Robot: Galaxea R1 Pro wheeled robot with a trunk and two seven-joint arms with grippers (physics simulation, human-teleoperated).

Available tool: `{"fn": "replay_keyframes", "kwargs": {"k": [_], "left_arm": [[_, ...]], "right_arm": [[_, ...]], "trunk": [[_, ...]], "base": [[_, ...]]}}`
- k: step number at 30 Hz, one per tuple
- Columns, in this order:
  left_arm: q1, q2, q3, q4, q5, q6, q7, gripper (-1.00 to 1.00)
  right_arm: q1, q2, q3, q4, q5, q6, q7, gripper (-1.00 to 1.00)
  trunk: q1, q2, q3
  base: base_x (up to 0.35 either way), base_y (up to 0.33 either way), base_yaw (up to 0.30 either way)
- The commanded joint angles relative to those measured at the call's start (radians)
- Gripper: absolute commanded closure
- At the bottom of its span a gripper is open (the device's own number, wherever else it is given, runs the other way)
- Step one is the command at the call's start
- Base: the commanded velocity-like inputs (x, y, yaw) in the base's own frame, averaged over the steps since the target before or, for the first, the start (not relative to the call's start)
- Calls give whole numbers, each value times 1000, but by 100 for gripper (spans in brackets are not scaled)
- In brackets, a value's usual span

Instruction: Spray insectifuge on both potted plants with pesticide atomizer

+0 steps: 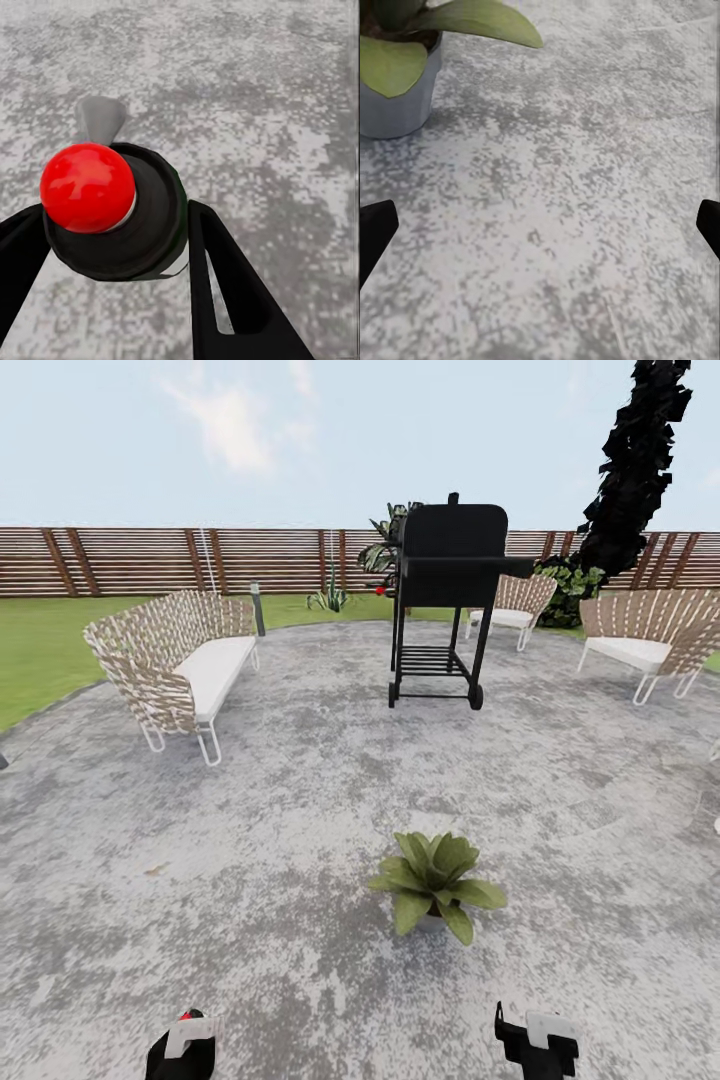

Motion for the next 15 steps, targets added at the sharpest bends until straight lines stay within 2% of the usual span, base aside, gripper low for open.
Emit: {"fn": "replay_keyframes", "kwargs": {"k": [1,2,3,5,6,8,10,11,13,15], "left_arm": [[-1,0,4,0,-7,-3,-14,100],[-11,70,-82,-1,-150,10,-216,100],[-16,100,-106,-5,-209,17,-320,100],[-43,130,-122,-12,-271,33,-468,100],[-93,150,-130,-13,-308,62,-582,100],[-165,169,-136,-10,-367,115,-744,100],[-221,176,-139,-14,-458,150,-904,100],[-246,174,-141,-17,-526,164,-987,100],[-279,160,-142,-18,-616,174,-1063,100],[-297,137,-144,-18,-671,178,-1095,100]], "right_arm": [[-1,0,-5,1,13,-1,-3,-100],[-1,-19,121,-3,147,2,8,-100],[-1,-33,173,-6,212,2,52,-100],[-1,-47,216,-16,286,4,187,-100],[-1,-57,231,-43,323,16,316,-100],[-1,-76,240,-113,348,69,491,-100],[-2,-94,246,-211,358,158,658,-100],[-2,-102,249,-267,362,211,760,-100],[-2,-108,252,-335,366,254,882,-100],[-2,-106,262,-389,377,269,946,-100]], "trunk": [[0,0,-1],[0,0,-1],[0,0,-1],[0,0,-1],[0,0,-1],[0,0,-1],[0,0,-1],[0,0,-1],[0,0,-1],[0,0,-1]], "base": [[0,0,0],[0,0,0],[0,0,0],[0,0,0],[0,0,0],[0,0,0],[0,0,0],[0,0,0],[0,0,0],[0,0,0]]}}
